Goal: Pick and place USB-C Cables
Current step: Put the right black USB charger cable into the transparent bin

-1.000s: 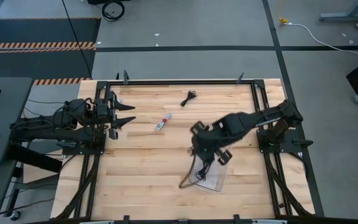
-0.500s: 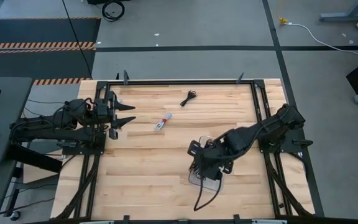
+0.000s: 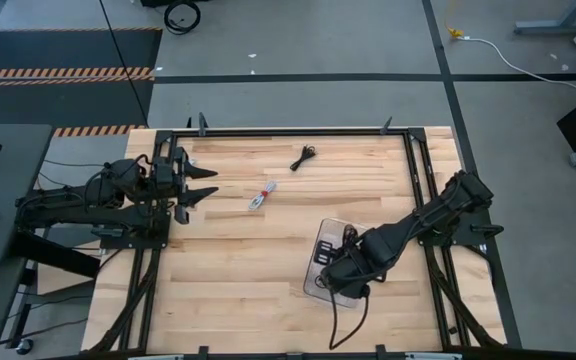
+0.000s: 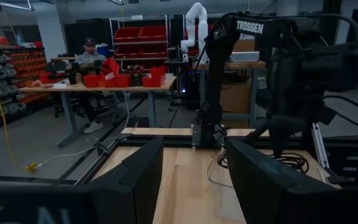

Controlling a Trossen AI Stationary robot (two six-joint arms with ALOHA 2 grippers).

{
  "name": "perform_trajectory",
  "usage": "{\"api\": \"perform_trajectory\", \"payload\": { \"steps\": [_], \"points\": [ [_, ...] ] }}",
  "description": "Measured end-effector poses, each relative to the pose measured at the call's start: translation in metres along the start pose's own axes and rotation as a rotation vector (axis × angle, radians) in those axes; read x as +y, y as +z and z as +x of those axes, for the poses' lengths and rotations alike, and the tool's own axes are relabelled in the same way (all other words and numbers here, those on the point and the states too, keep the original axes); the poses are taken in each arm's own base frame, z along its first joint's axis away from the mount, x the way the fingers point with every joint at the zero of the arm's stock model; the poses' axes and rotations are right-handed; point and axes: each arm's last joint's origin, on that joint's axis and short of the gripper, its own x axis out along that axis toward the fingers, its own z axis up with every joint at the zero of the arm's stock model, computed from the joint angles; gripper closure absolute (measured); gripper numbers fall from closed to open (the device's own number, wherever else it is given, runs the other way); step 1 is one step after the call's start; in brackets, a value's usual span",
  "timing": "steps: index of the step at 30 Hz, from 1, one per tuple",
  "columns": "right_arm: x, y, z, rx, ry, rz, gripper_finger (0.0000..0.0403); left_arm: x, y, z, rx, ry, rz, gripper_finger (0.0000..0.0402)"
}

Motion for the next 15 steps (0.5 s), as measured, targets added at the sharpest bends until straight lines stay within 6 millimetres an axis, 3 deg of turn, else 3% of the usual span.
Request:
{"api": "perform_trajectory", "payload": {
  "steps": [15],
  "points": [
    [0.011,0.007,0.026,-0.056,0.044,0.086,0.0387,0.0,-0.002,0.0,0.017,-0.001,0.035,0.0216]
  ]
}}
